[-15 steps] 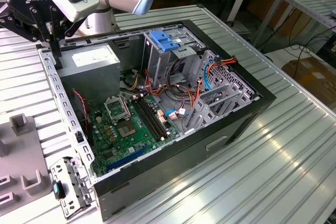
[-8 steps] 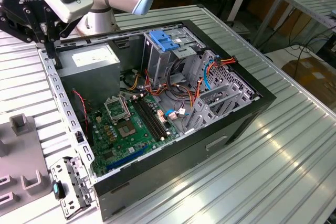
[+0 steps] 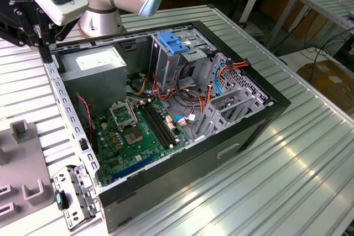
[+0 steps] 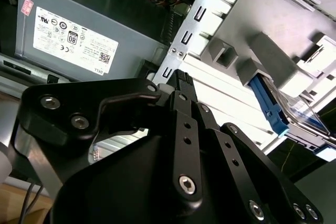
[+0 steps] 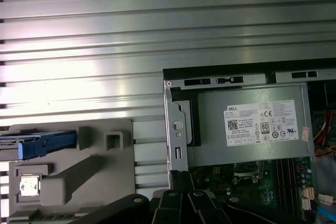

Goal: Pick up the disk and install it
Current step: 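Reach for the disk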

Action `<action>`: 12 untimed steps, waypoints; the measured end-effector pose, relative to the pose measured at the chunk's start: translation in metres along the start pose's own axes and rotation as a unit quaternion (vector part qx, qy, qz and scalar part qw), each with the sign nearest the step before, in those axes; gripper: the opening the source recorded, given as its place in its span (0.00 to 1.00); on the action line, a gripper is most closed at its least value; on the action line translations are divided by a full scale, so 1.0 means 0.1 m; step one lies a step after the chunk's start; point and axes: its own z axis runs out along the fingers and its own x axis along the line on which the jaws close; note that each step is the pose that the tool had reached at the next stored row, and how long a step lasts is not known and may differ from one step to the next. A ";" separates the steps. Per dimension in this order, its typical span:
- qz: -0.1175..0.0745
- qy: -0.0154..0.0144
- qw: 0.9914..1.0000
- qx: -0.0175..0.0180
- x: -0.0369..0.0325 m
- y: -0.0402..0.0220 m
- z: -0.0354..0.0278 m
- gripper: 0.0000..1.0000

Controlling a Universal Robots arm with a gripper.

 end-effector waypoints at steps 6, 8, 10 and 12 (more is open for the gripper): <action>0.000 0.000 1.000 0.000 0.074 -0.005 -0.002 0.11; 0.000 0.000 1.000 0.000 0.091 -0.007 -0.003 0.11; 0.000 0.000 1.000 0.000 0.109 -0.008 -0.003 0.11; 0.000 0.000 1.000 0.000 0.127 -0.009 -0.003 0.11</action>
